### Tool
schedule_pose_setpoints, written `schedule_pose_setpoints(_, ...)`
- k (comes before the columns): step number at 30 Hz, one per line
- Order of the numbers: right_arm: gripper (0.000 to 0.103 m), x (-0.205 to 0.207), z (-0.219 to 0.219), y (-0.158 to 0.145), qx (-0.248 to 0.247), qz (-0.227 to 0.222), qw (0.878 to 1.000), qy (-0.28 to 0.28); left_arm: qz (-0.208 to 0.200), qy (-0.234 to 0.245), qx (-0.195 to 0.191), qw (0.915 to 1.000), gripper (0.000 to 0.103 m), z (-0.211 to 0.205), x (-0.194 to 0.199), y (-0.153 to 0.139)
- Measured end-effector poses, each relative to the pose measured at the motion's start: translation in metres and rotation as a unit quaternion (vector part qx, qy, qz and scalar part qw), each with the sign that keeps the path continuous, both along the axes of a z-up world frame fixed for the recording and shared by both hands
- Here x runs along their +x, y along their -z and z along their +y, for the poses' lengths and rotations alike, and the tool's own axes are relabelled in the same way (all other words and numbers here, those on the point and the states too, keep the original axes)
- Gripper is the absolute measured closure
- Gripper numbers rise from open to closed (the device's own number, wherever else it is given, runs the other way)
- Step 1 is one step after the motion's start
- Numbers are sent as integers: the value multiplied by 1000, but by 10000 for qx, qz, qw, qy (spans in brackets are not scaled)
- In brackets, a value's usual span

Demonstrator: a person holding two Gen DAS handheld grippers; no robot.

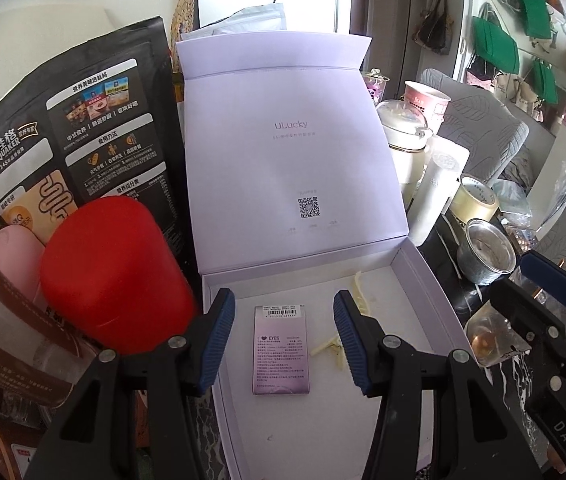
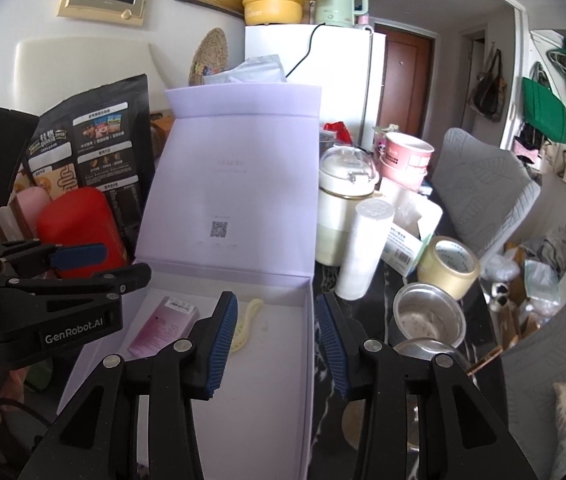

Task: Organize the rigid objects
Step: 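Open the right tool to drop the clip while the left releases the purple box inside, then withdraw both tools from the white box back toward the remaining items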

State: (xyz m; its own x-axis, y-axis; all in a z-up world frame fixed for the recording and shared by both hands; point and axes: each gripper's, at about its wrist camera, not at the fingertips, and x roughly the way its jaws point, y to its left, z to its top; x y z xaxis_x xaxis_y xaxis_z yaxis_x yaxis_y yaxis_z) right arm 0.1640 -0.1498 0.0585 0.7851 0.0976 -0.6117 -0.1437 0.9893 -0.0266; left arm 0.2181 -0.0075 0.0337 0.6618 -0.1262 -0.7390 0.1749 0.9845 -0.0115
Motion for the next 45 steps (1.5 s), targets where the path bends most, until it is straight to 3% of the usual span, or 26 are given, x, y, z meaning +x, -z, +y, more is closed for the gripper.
schedule_pose_setpoints(4, 61, -9, -6, -6, -38, -29, 10000, 42, 58, -68, 33, 10000, 52, 1, -8, -1)
schedule_pose_setpoints(21, 61, -64, -15, -34, -25, -268, 9996, -53, -386, -29, 107, 9992, 52, 6, -77, -38)
schedule_pose_setpoints(22, 61, -67, -15, -36, -5, -283, 9996, -63, -423, -11, 109, 9990, 45, 7, -82, -41)
schedule_pose_setpoints(23, 61, -70, -16, -38, 8, -289, 9996, -65, -473, 6, 104, 9988, 31, 7, -87, -44)
schedule_pose_setpoints(24, 61, -74, -16, -39, 14, -296, 9995, -62, -540, 23, 90, 9985, 26, 7, -91, -46)
schedule_pose_setpoints(27, 60, -86, -15, -42, 8, -320, 9995, -52, -694, 45, 92, 9975, 23, 8, -106, -55)
schedule_pose_setpoints(31, 51, -104, -14, -44, 21, -346, 9993, -105, -747, 88, 41, 9972, 22, 10, -122, -60)
schedule_pose_setpoints(33, 43, -114, -13, -46, 14, -372, 9993, -103, -775, 136, 32, 9969, 14, 12, -129, -60)
schedule_pose_setpoints(34, 34, -117, -13, -46, 7, -389, 9992, -100, -804, 170, 19, 9966, 0, 12, -132, -60)
schedule_pose_setpoints(40, 22, -139, -12, -47, -49, -506, 9987, -43, -890, 314, 163, 9954, 0, 12, -150, -56)
schedule_pose_setpoints(45, 22, -152, -11, -43, -82, -516, 9986, -81, -859, 364, 134, 9955, 0, 16, -160, -53)
